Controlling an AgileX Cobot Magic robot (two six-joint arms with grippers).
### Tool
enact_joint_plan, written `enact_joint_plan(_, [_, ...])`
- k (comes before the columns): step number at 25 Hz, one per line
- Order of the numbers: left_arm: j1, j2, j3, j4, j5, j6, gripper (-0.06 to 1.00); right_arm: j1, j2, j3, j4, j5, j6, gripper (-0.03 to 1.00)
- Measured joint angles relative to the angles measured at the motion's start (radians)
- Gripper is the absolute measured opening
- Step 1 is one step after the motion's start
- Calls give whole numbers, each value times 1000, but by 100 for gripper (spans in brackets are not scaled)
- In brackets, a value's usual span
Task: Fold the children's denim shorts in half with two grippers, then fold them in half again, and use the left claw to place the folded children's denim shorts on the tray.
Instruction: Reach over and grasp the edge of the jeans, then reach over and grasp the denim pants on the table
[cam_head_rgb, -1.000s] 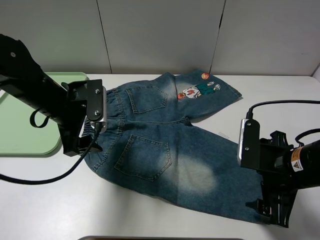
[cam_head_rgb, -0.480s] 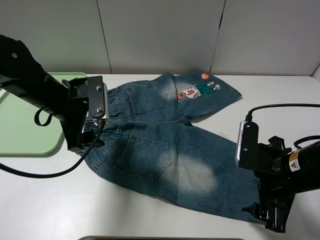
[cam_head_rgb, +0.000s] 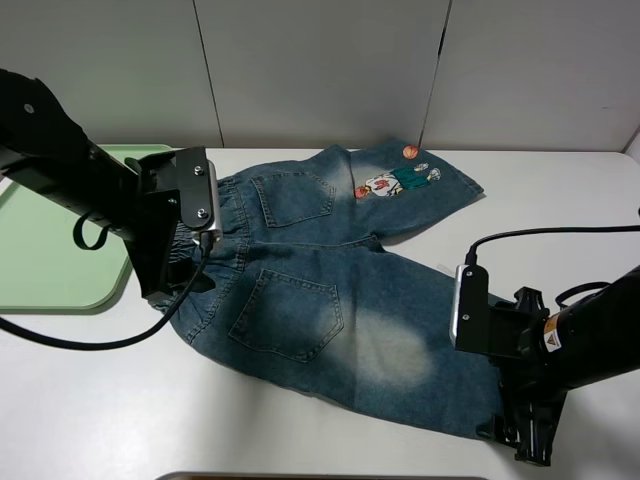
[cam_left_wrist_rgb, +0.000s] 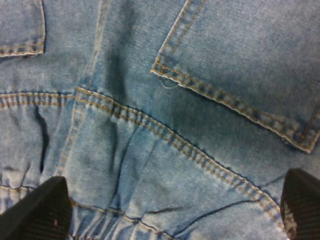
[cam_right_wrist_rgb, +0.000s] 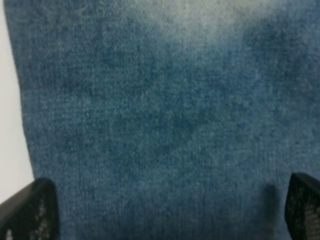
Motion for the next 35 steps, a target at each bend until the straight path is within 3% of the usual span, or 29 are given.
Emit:
enact_joint_plan(18, [0, 0, 0, -26, -33, 1, 83, 0, 38, -2, 23, -21, 0, 69])
enact_joint_plan(20, [0, 0, 0, -26, -33, 1, 83, 0, 39, -2, 0, -39, 0, 60])
enact_joint_plan(26, [0, 0, 0, -26, -33, 2, 83, 0, 47, -2, -60, -67, 0, 6])
enact_joint_plan(29, [0, 0, 0, -26, -33, 2, 82, 0, 47, -2, -72, -67, 0, -1])
enact_joint_plan(35, [0, 0, 0, 9, 57, 35, 82, 0, 47, -2, -75, -67, 0, -2])
